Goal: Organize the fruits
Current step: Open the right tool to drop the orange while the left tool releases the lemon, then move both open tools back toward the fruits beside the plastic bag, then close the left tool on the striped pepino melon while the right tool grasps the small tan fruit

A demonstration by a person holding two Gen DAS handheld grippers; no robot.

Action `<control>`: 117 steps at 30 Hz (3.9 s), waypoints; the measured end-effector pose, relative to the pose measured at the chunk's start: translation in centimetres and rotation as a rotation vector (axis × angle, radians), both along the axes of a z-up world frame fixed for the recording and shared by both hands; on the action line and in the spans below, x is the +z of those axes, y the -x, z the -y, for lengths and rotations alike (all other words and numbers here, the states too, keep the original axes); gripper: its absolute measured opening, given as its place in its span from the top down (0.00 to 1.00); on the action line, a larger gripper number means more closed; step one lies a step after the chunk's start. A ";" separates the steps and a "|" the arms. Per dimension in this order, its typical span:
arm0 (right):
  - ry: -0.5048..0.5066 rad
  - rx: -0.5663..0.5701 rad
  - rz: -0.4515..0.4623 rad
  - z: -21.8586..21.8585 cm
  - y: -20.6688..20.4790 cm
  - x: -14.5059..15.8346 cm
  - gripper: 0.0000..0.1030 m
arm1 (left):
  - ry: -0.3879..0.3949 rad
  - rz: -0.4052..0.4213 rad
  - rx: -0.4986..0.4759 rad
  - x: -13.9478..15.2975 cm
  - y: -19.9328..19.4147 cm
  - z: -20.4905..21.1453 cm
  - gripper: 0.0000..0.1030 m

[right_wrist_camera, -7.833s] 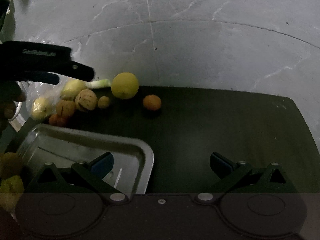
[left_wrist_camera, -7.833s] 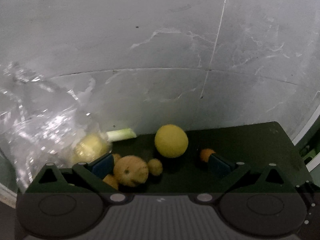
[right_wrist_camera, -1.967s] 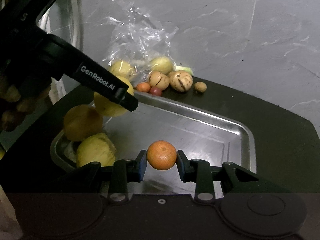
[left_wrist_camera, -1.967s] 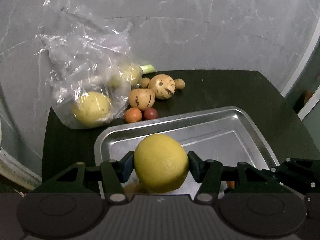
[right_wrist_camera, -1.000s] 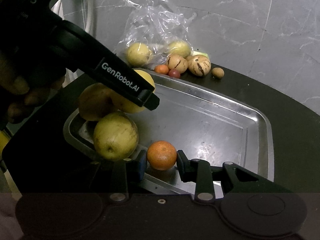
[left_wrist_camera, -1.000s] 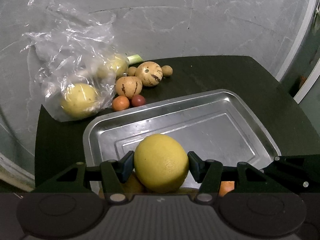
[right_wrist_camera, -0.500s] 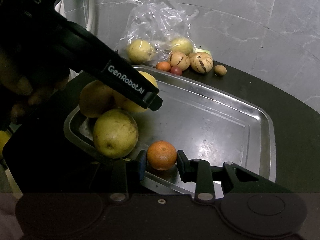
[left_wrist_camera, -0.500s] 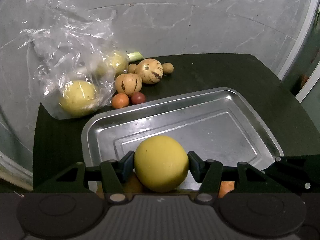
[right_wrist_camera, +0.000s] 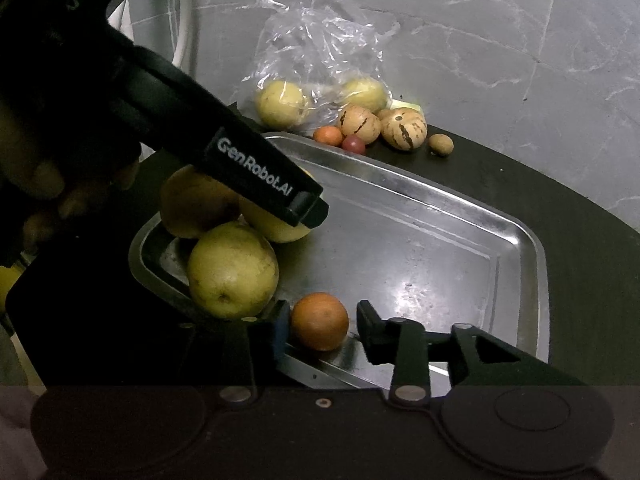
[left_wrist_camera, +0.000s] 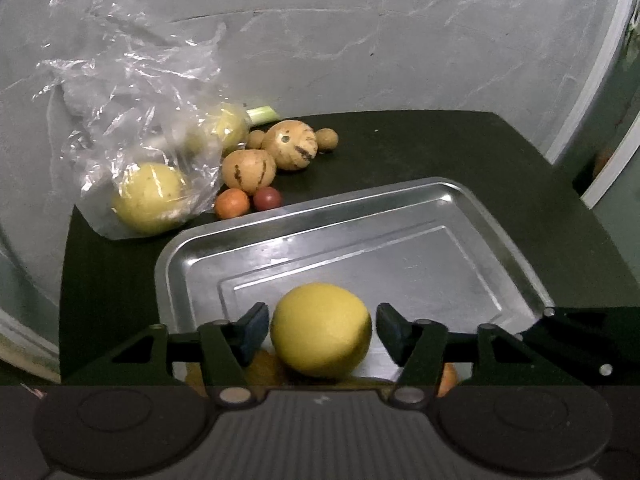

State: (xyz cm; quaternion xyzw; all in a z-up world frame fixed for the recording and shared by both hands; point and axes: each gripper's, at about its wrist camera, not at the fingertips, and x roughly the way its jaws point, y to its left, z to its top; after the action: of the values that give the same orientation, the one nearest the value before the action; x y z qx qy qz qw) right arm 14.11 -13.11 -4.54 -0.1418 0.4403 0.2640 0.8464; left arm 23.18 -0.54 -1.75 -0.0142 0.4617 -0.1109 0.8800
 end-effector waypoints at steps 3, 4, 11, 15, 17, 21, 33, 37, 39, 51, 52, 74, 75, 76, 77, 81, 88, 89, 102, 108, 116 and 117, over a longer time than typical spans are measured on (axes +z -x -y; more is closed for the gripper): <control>-0.006 -0.012 0.004 0.3 0.1 0.4 0.51 | 0.023 0.020 0.002 0.7 0.6 -0.1 0.26; -0.009 -0.017 0.003 0.5 0.2 0.5 0.46 | 0.031 0.026 0.005 0.9 0.8 -0.1 0.22; -0.001 -0.048 0.010 1.5 1.0 1.6 0.16 | 0.105 0.059 0.035 3.1 4.2 -1.6 0.04; -0.011 -0.068 -0.015 2.3 1.3 2.2 0.07 | 0.101 0.027 0.017 3.4 6.3 -2.5 0.02; -0.002 -0.071 -0.025 2.5 1.6 2.5 0.05 | 0.100 0.020 0.024 3.5 7.5 -3.1 0.01; 0.025 -0.076 -0.034 2.9 1.9 3.0 0.04 | 0.101 -0.011 0.051 3.6 8.9 -4.2 0.01; 0.110 -0.175 -0.035 3.5 1.0 2.6 0.01 | -0.017 -0.061 0.179 2.2 8.7 -7.9 0.01; 0.136 -0.229 -0.001 4.1 0.4 2.7 0.01 | -0.050 -0.082 0.232 1.5 8.4 -8.9 0.01; 0.141 -0.256 0.018 4.5 0.0 2.8 0.01 | -0.060 -0.084 0.254 1.4 8.2 -9.3 0.00; 0.148 -0.304 0.111 6.9 -2.8 3.5 0.01 | -0.101 -0.099 0.345 1.7 5.7 -10.3 0.00; 0.147 -0.299 0.119 7.1 -3.2 3.5 0.01 | -0.114 -0.098 0.341 1.7 5.4 -10.2 0.00; 0.056 -0.131 0.158 8.9 -13.0 0.9 0.01 | -0.204 -0.084 0.232 3.6 -1.1 -2.0 0.01; 0.049 -0.117 0.158 8.9 -13.7 0.6 0.01 | -0.213 -0.076 0.236 3.8 -1.4 -1.6 0.01; 0.041 -0.102 0.155 8.8 -14.2 0.4 0.01 | -0.217 -0.067 0.241 3.9 -1.8 -1.5 0.01; 0.034 -0.083 0.150 8.8 -14.7 0.3 0.01 | -0.219 -0.056 0.247 4.1 -2.2 -1.3 0.01; -0.002 0.034 0.129 8.5 -16.8 -0.5 0.01 | -0.219 -0.011 0.275 4.5 -4.1 -0.2 0.01; -0.024 0.174 0.120 6.8 -19.5 -2.0 0.01 | -0.238 0.057 0.320 4.3 -6.4 1.7 0.01; -0.026 0.191 0.124 6.6 -19.9 -2.1 0.01 | -0.240 0.061 0.316 4.1 -6.7 1.8 0.00; -0.103 0.413 0.104 4.7 -24.5 -3.9 0.15 | -0.251 0.156 0.131 4.0 -10.1 3.9 0.00; -0.141 0.437 0.066 4.1 -26.1 -4.7 0.36 | -0.347 0.165 -0.001 3.6 -11.2 4.9 0.00; -0.136 0.462 0.057 2.6 -26.6 -5.4 0.58 | -0.481 0.178 -0.163 1.9 -12.4 7.4 0.01; -0.140 0.456 0.050 2.5 -26.8 -5.5 0.62 | -0.477 0.173 -0.166 1.7 -12.5 7.6 0.01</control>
State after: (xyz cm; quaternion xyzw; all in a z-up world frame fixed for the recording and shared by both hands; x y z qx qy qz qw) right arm 40.88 -15.60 -9.99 -0.1850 0.3565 0.4745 0.7833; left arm 35.70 -8.16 -0.04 0.2409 0.3975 -0.0717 0.8825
